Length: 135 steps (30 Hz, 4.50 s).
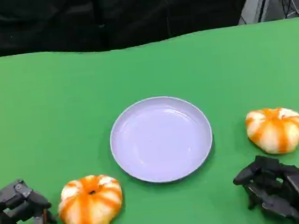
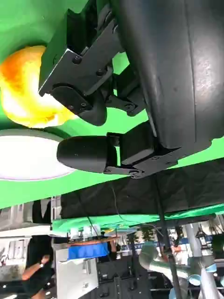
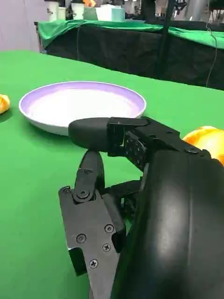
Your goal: Grasp the bread from the table and place it into the plate.
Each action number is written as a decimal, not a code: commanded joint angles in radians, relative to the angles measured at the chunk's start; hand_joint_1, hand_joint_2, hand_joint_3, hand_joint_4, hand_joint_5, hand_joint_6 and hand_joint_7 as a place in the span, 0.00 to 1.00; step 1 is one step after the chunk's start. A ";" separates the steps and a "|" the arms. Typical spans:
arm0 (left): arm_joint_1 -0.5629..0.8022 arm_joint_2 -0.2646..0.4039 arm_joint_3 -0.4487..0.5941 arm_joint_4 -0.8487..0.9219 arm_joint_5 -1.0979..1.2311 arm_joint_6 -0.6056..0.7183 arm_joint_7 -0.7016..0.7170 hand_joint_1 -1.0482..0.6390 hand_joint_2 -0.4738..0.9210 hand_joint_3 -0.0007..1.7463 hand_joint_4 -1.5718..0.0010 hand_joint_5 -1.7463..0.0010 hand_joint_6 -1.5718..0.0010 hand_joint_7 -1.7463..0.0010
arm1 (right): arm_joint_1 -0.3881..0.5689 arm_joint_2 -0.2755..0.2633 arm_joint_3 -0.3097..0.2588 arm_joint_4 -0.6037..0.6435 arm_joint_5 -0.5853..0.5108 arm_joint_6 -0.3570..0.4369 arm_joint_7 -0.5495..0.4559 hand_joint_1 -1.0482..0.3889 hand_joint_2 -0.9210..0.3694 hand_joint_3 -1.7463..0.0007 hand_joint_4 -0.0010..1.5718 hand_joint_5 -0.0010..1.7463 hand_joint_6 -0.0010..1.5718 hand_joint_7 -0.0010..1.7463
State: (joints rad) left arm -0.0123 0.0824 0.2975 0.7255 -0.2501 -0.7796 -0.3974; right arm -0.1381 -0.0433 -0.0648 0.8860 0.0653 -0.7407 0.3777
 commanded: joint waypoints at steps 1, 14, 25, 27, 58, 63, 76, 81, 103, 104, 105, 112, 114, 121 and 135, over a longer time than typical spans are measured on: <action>-0.004 0.027 0.001 0.004 -0.001 -0.008 0.002 0.67 0.71 0.71 0.36 0.11 0.38 0.23 | 0.004 -0.012 -0.004 0.012 0.009 0.012 0.000 0.53 0.00 0.75 0.42 1.00 0.48 0.61; 0.005 0.022 -0.001 -0.021 -0.004 0.017 0.009 0.67 0.72 0.70 0.35 0.12 0.38 0.23 | 0.011 -0.014 -0.002 -0.005 0.003 0.017 -0.008 0.53 0.00 0.75 0.41 0.99 0.48 0.61; 0.006 0.022 -0.002 -0.022 -0.004 0.018 0.010 0.67 0.72 0.69 0.35 0.12 0.38 0.23 | 0.012 -0.014 -0.002 -0.005 0.003 0.017 -0.008 0.53 0.00 0.75 0.41 0.99 0.48 0.61; 0.006 0.023 -0.003 -0.022 -0.004 0.018 0.010 0.67 0.72 0.69 0.35 0.12 0.38 0.23 | 0.012 -0.014 -0.002 -0.005 0.003 0.017 -0.008 0.53 0.00 0.75 0.41 0.99 0.48 0.61; 0.046 0.066 -0.020 -0.073 0.159 -0.058 -0.014 0.13 1.00 0.15 0.75 1.00 0.74 1.00 | 0.004 -0.014 -0.008 0.008 0.019 0.014 0.012 0.53 0.00 0.75 0.42 1.00 0.48 0.61; 0.098 0.109 -0.069 -0.183 0.400 -0.048 0.153 0.09 1.00 0.18 0.80 1.00 0.77 1.00 | 0.007 -0.013 -0.004 0.008 0.009 0.007 0.001 0.52 0.00 0.75 0.42 0.99 0.48 0.61; 0.192 0.183 -0.210 -0.464 0.704 0.189 0.337 0.05 1.00 0.21 0.81 1.00 0.77 0.99 | 0.007 -0.008 0.000 0.006 0.004 0.010 -0.008 0.52 0.00 0.76 0.42 1.00 0.49 0.60; 0.193 0.217 -0.268 -0.507 0.801 0.247 0.390 0.03 1.00 0.23 0.83 1.00 0.77 0.99 | 0.006 -0.009 0.000 0.007 0.002 0.010 -0.009 0.52 0.00 0.75 0.42 1.00 0.48 0.60; -0.034 0.281 -0.567 -0.434 1.025 0.630 0.336 0.01 1.00 0.33 0.83 0.99 0.78 0.99 | 0.013 -0.005 0.002 -0.010 0.002 0.016 -0.016 0.52 0.00 0.75 0.43 1.00 0.49 0.59; -0.035 0.284 -0.571 -0.434 1.022 0.633 0.338 0.01 1.00 0.33 0.83 1.00 0.78 0.99 | 0.013 -0.005 0.002 -0.010 0.002 0.016 -0.016 0.52 0.00 0.75 0.43 1.00 0.49 0.59; -0.038 0.285 -0.576 -0.433 1.018 0.639 0.336 0.01 1.00 0.33 0.83 1.00 0.78 0.99 | 0.014 -0.005 0.003 -0.012 0.000 0.015 -0.017 0.52 0.00 0.75 0.43 1.00 0.49 0.59; -0.046 0.296 -0.598 -0.432 1.001 0.657 0.340 0.01 1.00 0.32 0.82 0.99 0.77 0.99 | 0.016 -0.005 0.004 -0.014 -0.002 0.015 -0.020 0.52 0.00 0.75 0.42 1.00 0.49 0.59; -0.085 0.276 -0.608 -0.368 0.992 0.677 0.341 0.10 1.00 0.26 0.78 0.98 0.76 0.99 | 0.017 -0.002 0.002 -0.016 0.006 0.015 -0.013 0.52 0.00 0.75 0.42 1.00 0.49 0.59; -0.085 0.277 -0.615 -0.360 0.955 0.682 0.365 0.45 1.00 0.09 0.71 0.98 0.72 0.99 | 0.018 -0.003 0.002 -0.017 0.006 0.014 -0.010 0.53 0.00 0.75 0.42 1.00 0.49 0.59; -0.056 0.293 -0.625 -0.427 0.934 0.720 0.354 0.60 1.00 0.09 0.66 0.97 0.68 0.98 | 0.019 -0.005 0.004 -0.016 -0.002 0.009 -0.017 0.52 0.00 0.75 0.42 1.00 0.49 0.58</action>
State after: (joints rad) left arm -0.0973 0.3579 -0.3167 0.2979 0.6850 -0.0858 -0.0187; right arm -0.1324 -0.0391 -0.0608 0.8755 0.0595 -0.7346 0.3651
